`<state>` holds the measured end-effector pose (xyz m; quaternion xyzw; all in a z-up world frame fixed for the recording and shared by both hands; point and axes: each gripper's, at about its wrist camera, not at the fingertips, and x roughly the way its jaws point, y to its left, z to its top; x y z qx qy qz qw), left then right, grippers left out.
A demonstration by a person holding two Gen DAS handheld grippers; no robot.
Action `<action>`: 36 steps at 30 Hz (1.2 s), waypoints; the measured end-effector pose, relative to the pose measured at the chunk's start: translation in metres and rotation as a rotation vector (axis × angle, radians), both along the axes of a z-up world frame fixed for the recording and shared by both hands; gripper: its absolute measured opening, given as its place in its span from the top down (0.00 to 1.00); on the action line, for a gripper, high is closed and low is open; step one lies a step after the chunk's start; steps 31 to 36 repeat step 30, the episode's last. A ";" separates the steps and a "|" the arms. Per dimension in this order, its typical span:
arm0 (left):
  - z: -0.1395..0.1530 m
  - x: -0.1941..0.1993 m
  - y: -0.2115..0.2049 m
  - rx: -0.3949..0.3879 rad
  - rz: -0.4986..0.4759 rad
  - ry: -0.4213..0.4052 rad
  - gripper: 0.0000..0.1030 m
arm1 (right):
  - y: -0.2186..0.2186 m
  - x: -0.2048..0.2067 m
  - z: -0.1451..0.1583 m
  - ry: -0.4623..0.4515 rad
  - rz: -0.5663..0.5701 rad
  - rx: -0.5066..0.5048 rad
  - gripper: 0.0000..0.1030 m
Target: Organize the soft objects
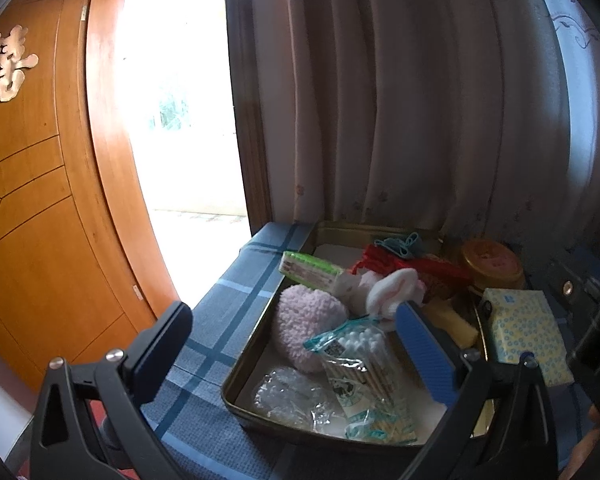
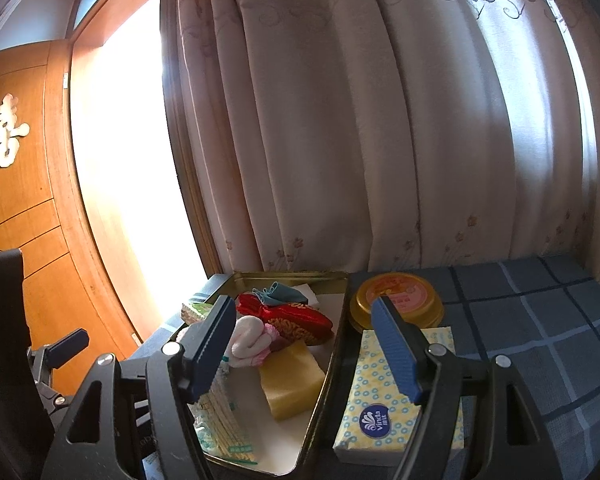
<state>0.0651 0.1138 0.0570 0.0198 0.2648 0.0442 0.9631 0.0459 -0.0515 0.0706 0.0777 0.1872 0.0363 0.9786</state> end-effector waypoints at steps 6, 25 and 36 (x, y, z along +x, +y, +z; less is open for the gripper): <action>0.003 -0.003 -0.008 0.055 -0.001 -0.023 0.00 | -0.004 0.001 -0.001 -0.002 -0.008 0.002 0.30; 0.011 -0.008 -0.018 0.022 -0.027 -0.061 0.00 | -0.010 -0.002 0.000 -0.010 -0.019 0.007 0.30; 0.015 -0.010 -0.023 0.044 -0.017 -0.086 0.00 | -0.013 -0.002 0.001 -0.004 -0.022 0.015 0.30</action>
